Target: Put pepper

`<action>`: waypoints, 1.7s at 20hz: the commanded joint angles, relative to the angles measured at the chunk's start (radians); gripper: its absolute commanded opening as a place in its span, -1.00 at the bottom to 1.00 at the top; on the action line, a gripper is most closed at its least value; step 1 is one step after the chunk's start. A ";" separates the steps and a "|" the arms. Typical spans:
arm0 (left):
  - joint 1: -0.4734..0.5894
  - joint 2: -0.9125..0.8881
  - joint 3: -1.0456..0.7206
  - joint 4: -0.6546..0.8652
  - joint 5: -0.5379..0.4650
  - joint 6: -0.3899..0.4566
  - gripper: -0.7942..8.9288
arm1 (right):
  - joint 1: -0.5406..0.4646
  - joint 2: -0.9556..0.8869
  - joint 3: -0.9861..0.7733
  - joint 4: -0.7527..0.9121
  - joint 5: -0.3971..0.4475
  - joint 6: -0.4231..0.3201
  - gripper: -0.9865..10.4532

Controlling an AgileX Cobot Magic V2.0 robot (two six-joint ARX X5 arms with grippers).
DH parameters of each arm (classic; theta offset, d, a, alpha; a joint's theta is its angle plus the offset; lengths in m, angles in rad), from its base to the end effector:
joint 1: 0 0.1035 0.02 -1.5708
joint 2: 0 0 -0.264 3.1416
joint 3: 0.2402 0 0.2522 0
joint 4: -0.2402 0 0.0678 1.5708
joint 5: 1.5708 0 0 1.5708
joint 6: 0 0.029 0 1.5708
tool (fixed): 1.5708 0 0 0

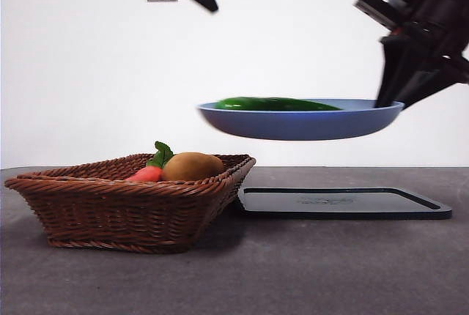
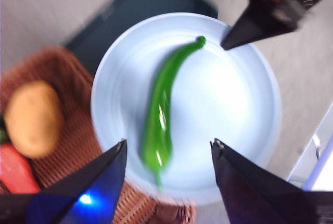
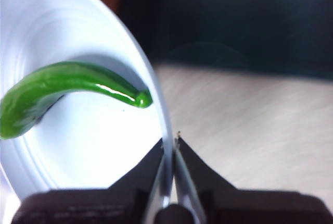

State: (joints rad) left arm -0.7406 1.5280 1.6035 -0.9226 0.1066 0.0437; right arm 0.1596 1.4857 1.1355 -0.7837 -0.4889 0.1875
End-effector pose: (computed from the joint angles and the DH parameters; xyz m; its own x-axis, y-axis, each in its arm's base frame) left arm 0.2285 -0.2131 0.3731 0.4141 -0.5228 -0.7451 0.7464 0.6636 -0.0507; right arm 0.2819 0.0592 0.2542 0.2942 0.5230 -0.7999 -0.1639 0.8522 0.4970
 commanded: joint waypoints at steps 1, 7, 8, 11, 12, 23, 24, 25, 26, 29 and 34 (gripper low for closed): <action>-0.003 -0.021 0.034 0.000 -0.002 0.009 -0.25 | -0.068 0.024 0.023 0.047 -0.007 0.008 -0.82; 0.003 -0.115 0.035 0.016 -0.002 0.009 -0.25 | -0.181 0.197 0.092 0.118 -0.007 0.014 -0.82; 0.003 -0.129 0.035 0.016 -0.002 0.009 -0.25 | -0.186 0.232 0.109 0.127 -0.008 0.014 -0.82; 0.003 -0.167 0.035 0.009 -0.002 0.008 -0.25 | -0.193 0.342 0.169 0.155 -0.010 0.014 -0.82; 0.003 -0.180 0.035 0.008 -0.002 0.004 -0.25 | -0.193 0.372 0.189 0.156 -0.010 0.014 -0.82; 0.002 -0.220 0.035 0.009 0.000 -0.018 -0.25 | -0.192 0.478 0.233 0.200 -0.006 0.019 -0.82; 0.001 -0.220 0.035 0.008 0.000 -0.019 -0.25 | -0.192 0.483 0.233 0.197 -0.006 0.020 -0.82; 0.001 -0.220 0.035 0.008 0.000 -0.023 -0.25 | -0.192 0.490 0.233 0.195 -0.006 0.024 -0.82; 0.000 -0.220 0.035 0.007 0.000 -0.023 -0.25 | -0.192 0.496 0.233 0.192 -0.006 0.024 -0.82; 0.001 -0.220 0.035 0.000 0.000 -0.023 -0.25 | -0.192 0.506 0.233 0.185 -0.003 0.024 -0.82; 0.001 -0.220 0.035 0.000 -0.001 -0.023 -0.25 | -0.192 0.506 0.233 0.185 -0.004 0.023 -0.57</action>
State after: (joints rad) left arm -0.7330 1.3010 1.6123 -0.9279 0.1066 0.0319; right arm -0.0326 1.9697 1.3464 -0.6048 -0.4904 0.2104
